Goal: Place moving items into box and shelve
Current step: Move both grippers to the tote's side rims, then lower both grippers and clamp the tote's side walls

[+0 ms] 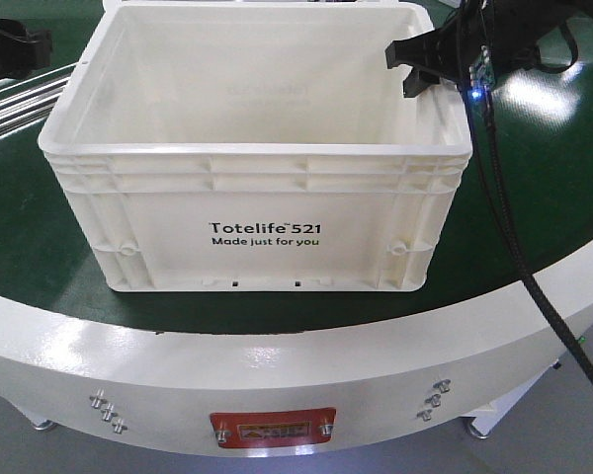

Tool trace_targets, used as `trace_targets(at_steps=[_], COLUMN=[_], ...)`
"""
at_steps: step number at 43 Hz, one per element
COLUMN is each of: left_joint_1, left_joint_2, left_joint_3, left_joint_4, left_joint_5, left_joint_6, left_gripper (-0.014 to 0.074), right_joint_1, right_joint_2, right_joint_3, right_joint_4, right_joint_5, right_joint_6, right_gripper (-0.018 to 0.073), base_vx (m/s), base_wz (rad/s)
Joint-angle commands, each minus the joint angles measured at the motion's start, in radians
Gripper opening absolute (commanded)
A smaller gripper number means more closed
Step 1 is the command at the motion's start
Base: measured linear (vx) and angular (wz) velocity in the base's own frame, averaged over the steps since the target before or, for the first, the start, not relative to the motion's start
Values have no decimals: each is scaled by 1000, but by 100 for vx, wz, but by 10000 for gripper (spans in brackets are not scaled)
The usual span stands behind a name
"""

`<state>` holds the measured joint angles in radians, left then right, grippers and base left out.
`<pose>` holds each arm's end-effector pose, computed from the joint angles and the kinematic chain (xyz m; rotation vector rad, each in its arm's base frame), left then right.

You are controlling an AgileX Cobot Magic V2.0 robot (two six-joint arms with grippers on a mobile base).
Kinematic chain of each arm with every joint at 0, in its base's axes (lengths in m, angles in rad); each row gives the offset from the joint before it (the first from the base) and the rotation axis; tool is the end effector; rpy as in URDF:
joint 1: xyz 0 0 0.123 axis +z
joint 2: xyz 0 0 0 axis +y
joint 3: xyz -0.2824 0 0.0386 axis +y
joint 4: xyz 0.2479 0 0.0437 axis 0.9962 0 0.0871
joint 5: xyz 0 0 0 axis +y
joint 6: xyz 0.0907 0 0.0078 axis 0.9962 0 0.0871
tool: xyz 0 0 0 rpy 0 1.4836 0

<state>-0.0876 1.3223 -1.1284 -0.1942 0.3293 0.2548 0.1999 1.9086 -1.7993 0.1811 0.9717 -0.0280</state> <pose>0.3005 -0.0321 0.3633 0.1982 1.9910 -0.0733 0.4195 0.0988 0.3179 -0.2180 2.5583 0.2960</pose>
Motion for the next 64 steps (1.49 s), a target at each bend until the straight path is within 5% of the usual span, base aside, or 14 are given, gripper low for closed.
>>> trace_targets(at_steps=[1,8,22,24,25,40,64], left_joint_1=[-1,-1,-1,-1,-4,-4,-36], left_joint_2=[-33,-33,58,80,206,330,423], left_joint_3=[-39,-53,-284,-319,-458,-519,-592], left_joint_4=[-8,-20,-44,-46,-58,-132,-120], left_joint_5=[-67,-34,218,258,390,419,482], left_joint_6=[-3,-9,-17,-35,-117,-113,-88], left_gripper=[584,584,584,584,584,584,584], right_joint_1=[2,2,2,2,2,2,2], right_joint_2=[-50,-50,-50,-50,-50,-50,-50], right_joint_3=[-32,-32,-32,-32,-32,-32,-32], right_joint_4=[40,40,40,40,40,40,40], right_joint_5=[-40,-40,-40,-40,-40,-40,-42], right_joint_6=[-15,-15,-23,-26,-30,-38,-48], right_gripper=[-11,-8,-8,-8,-8,-4,-4], base_vx=[0,0,0,0,0,0,0], base_wz=[0,0,0,0,0,0,0])
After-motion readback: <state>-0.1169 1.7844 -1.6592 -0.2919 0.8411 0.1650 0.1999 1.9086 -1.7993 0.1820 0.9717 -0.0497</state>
